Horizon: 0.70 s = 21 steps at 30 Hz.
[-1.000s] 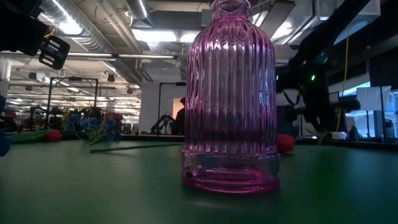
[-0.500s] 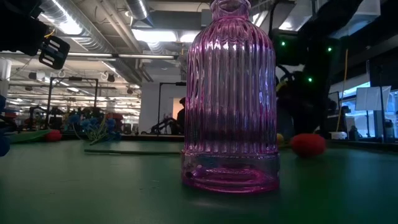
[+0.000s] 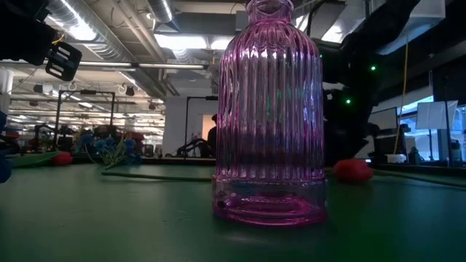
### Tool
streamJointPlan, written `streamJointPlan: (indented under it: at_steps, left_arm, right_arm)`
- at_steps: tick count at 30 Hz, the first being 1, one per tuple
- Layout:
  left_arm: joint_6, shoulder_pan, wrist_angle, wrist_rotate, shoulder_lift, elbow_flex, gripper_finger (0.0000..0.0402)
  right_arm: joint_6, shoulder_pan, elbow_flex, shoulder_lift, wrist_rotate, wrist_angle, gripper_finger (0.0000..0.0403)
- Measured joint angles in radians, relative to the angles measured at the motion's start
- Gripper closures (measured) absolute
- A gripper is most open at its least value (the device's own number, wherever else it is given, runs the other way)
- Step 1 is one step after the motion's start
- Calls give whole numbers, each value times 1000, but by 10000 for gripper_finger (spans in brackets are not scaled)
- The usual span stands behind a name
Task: Sort flowers into vase by color
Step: Put the top yellow tulip into the blue flower vase
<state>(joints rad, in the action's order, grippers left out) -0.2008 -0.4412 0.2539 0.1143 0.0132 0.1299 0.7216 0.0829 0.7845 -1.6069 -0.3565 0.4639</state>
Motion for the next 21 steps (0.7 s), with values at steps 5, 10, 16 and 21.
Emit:
streamJointPlan:
  at_steps: [5,10,16,21]
  left_arm:
    - [0,0,0,0,0,0,392]
    - [0,0,0,0,0,0,392]
    - [0,0,-3,0,0,0,392]
    - [0,0,0,0,0,0,392]
  right_arm:
    - [-20,10,3,-32,26,-24,325]
    - [-30,-24,21,-40,1,-111,390]
    - [-282,-130,183,22,-178,-384,395]
    - [-659,-165,320,31,-261,-784,390]
